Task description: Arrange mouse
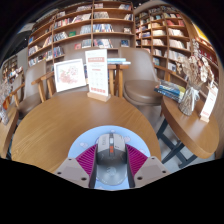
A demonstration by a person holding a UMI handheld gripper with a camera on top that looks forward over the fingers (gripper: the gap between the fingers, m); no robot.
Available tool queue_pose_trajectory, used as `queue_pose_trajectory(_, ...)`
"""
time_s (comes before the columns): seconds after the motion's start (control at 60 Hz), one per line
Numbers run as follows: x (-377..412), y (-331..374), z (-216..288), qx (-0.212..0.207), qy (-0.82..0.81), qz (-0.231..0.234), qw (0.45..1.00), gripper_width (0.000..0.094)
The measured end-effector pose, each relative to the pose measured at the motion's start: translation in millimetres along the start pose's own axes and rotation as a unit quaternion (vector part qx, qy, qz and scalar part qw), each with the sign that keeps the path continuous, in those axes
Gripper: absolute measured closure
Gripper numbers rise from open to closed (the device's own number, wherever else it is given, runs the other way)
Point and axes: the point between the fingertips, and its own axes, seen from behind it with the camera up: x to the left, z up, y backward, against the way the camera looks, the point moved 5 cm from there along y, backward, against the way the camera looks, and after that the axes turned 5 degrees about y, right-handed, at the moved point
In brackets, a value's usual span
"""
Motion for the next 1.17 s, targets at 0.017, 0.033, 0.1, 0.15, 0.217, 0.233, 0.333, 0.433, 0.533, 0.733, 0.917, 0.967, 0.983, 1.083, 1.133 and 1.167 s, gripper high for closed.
queue_pose_trajectory(0.017, 1, -1, -4, 0.001, -0.001, 0.001, 1.0, 0.0486)
queue_pose_trajectory(0.033, 0, -1, -4, -0.006, 0.0, 0.001, 1.0, 0.0481)
queue_pose_trajectory(0.1, -2, 0, -6, -0.015, 0.011, -0.008, 1.0, 0.0453)
queue_pose_trajectory(0.15, -1, 0, -5, -0.016, 0.009, -0.005, 1.0, 0.0408)
queue_pose_trajectory(0.217, -6, 3, -3, -0.019, 0.012, -0.02, 1.0, 0.0156)
queue_pose_trajectory(0.233, -7, 5, -2, -0.021, 0.014, -0.026, 0.999, 0.0077)
queue_pose_trajectory(0.333, -11, 28, 1, -0.028, 0.013, -0.046, 0.998, 0.0089)
queue_pose_trajectory(0.433, -4, 74, 2, -0.037, 0.004, -0.035, 0.999, 0.0083)
queue_pose_trajectory(0.533, 5, 134, -2, -0.061, 0.006, -0.041, 0.997, 0.0084)
queue_pose_trajectory(0.733, 36, 225, -42, -0.075, 0.033, -0.03, 0.996, 0.0085)
queue_pose_trajectory(0.917, 60, 259, -74, -0.071, 0.035, -0.006, 0.997, 0.0087)
queue_pose_trajectory(0.967, 63, 262, -76, -0.071, 0.037, -0.004, 0.997, 0.0084)
queue_pose_trajectory(0.983, 64, 264, -80, -0.073, 0.039, -0.006, 0.997, 0.0083)
queue_pose_trajectory(1.083, 65, 270, -77, -0.08, 0.045, -0.005, 0.996, 0.0081)
queue_pose_trajectory(1.133, 69, 272, -77, -0.082, 0.043, 0.002, 0.996, 0.0082)
queue_pose_trajectory(1.167, 70, 273, -76, -0.083, 0.041, 0.007, 0.996, 0.0083)
